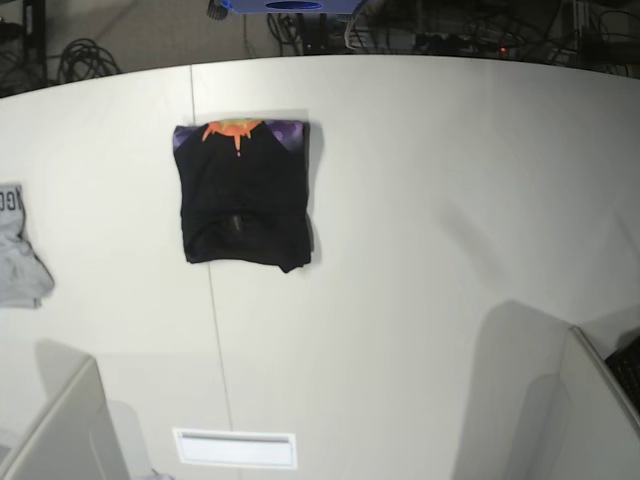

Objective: Fold the T-shirt properly

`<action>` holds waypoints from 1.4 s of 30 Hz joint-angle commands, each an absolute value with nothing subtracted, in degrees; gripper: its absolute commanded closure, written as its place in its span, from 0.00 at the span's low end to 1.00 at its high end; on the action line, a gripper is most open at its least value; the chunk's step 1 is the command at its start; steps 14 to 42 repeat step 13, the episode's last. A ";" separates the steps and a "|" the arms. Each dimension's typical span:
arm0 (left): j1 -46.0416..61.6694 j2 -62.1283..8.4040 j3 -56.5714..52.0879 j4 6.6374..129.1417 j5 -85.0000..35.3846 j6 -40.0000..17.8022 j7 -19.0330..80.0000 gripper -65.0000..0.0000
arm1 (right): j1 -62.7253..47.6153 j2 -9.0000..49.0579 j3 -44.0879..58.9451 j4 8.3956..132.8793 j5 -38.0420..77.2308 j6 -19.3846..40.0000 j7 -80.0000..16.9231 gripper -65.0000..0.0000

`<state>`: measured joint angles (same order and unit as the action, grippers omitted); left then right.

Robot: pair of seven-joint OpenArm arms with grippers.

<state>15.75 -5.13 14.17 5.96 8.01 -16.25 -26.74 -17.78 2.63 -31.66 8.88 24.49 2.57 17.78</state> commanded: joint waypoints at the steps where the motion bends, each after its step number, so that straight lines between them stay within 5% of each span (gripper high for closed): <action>1: 17.01 -5.14 14.20 5.58 8.48 -16.84 -27.12 1.00 | -18.24 2.51 -30.37 8.84 24.57 3.03 17.98 1.00; 42: 18.68 -4.70 14.11 5.49 8.40 -16.84 -26.86 1.00 | -19.74 1.63 -26.24 8.84 24.48 3.03 18.15 1.00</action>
